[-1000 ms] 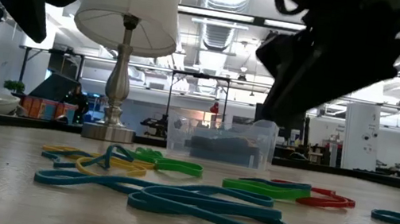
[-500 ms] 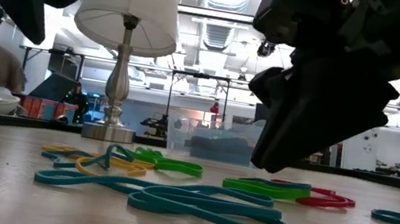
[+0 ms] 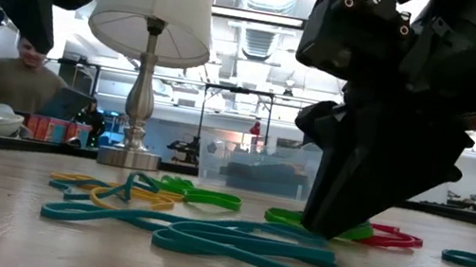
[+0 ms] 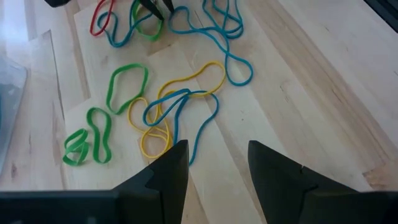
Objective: Pick and place rubber bands into bin
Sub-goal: Put the blue rubber bands into the bin
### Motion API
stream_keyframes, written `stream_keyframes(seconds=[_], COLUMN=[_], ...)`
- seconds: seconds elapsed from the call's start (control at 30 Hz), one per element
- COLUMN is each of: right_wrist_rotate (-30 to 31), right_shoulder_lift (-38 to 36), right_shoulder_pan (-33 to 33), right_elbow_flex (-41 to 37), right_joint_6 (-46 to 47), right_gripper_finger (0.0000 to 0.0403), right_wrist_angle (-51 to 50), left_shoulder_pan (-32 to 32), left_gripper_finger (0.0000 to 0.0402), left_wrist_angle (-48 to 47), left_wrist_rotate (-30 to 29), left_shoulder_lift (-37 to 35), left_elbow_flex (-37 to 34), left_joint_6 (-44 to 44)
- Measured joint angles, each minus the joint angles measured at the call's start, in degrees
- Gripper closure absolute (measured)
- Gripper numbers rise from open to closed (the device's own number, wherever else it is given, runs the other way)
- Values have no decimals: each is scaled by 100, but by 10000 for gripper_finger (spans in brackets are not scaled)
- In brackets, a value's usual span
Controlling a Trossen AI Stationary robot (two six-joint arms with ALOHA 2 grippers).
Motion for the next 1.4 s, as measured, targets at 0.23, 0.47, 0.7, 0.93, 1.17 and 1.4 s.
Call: stream_keyframes(seconds=[0.23, 0.47, 0.7, 0.93, 1.17, 1.4], right_wrist_rotate=[0, 188, 195, 246, 293, 664], right_shoulder_lift=[-146, -146, 3, 49, 57, 77], right_shoulder_pan=[0, -11, -24, -26, -12, 141], right_elbow_flex=[-6, -119, -143, -130, 16, 346], right_joint_6=[0, 2, 222, 262, -23, -488], right_gripper_finger=[335, 335, 335, 337, 389, 395], right_wrist_angle=[12, 5, 79, 37, -306, -722], left_shoulder_pan=[0, 0, 0, 0, 0, 0], left_gripper_finger=[251, 251, 251, 251, 251, 251], left_wrist_angle=[4, 9, 21, 60, 61, 59], left_wrist_rotate=[0, 2, 0, 2, 2, 2], left_shoulder_lift=[0, 0, 0, 0, 0, 0], left_elbow_flex=[-13, -20, -22, -24, -24, -24], left_joint_6=[0, 0, 0, 2, 3, 4])
